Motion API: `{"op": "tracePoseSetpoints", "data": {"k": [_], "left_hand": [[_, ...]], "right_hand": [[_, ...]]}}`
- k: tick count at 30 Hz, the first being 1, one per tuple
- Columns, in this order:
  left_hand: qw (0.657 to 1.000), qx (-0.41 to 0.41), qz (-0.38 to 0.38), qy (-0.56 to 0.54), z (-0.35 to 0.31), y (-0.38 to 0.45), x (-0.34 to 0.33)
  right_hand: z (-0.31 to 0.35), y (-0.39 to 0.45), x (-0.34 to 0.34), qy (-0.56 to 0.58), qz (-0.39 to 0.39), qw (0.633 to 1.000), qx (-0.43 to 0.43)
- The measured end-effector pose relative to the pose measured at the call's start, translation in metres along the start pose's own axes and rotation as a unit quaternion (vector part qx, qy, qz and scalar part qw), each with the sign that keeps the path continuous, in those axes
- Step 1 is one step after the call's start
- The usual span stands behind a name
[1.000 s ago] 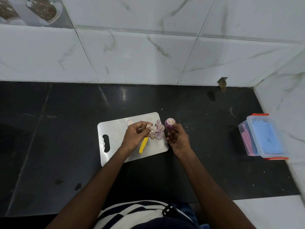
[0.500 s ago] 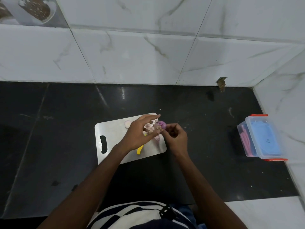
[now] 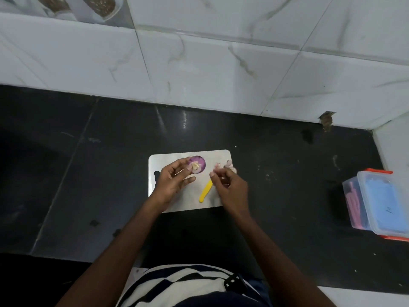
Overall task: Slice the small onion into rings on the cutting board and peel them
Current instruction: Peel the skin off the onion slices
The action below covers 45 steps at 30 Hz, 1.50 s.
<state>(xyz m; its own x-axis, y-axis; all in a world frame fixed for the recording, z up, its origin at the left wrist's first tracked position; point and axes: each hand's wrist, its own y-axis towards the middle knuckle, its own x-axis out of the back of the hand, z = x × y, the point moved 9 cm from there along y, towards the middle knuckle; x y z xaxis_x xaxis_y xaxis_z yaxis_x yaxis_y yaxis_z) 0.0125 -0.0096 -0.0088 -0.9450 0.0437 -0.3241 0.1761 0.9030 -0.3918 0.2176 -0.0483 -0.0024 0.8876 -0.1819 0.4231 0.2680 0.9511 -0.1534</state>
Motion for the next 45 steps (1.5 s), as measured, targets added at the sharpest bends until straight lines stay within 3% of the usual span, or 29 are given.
{"op": "tracePoseSetpoints", "data": {"k": [2, 4, 11, 16, 20, 24, 26, 33, 41, 45], "left_hand": [[0.996, 0.031, -0.037, -0.072, 0.008, -0.001, 0.013], [0.993, 0.046, -0.049, -0.100, 0.012, -0.001, 0.019], [0.988, 0.047, -0.038, -0.139, 0.016, 0.000, 0.012], [0.984, 0.047, -0.026, -0.167, 0.014, 0.000, 0.007], [0.994, -0.001, -0.034, -0.106, 0.008, 0.000, 0.011], [0.998, -0.058, -0.023, -0.031, -0.003, -0.004, 0.014], [0.997, -0.078, 0.002, 0.006, -0.008, -0.004, 0.010], [0.983, -0.123, 0.030, 0.133, -0.027, -0.009, -0.013], [0.984, -0.144, 0.007, 0.107, -0.044, -0.022, -0.029], [0.984, -0.158, -0.012, 0.084, -0.049, -0.029, -0.039]], "right_hand": [[-0.014, -0.001, -0.020, -0.191, 0.042, 0.980, 0.025], [-0.028, -0.002, -0.042, -0.296, 0.091, 0.950, 0.037], [-0.013, 0.017, -0.061, -0.346, 0.060, 0.936, -0.003], [-0.022, 0.013, -0.059, -0.278, 0.080, 0.953, -0.094], [-0.018, -0.007, -0.043, -0.180, 0.102, 0.973, -0.103], [-0.010, -0.031, -0.021, 0.070, 0.122, 0.976, -0.164], [-0.002, -0.034, -0.011, 0.135, 0.111, 0.972, -0.157], [0.024, -0.025, 0.003, 0.133, 0.093, 0.984, -0.072], [0.042, -0.030, -0.006, 0.177, 0.107, 0.976, -0.061], [0.059, -0.034, -0.008, 0.120, 0.077, 0.990, 0.011]]}}
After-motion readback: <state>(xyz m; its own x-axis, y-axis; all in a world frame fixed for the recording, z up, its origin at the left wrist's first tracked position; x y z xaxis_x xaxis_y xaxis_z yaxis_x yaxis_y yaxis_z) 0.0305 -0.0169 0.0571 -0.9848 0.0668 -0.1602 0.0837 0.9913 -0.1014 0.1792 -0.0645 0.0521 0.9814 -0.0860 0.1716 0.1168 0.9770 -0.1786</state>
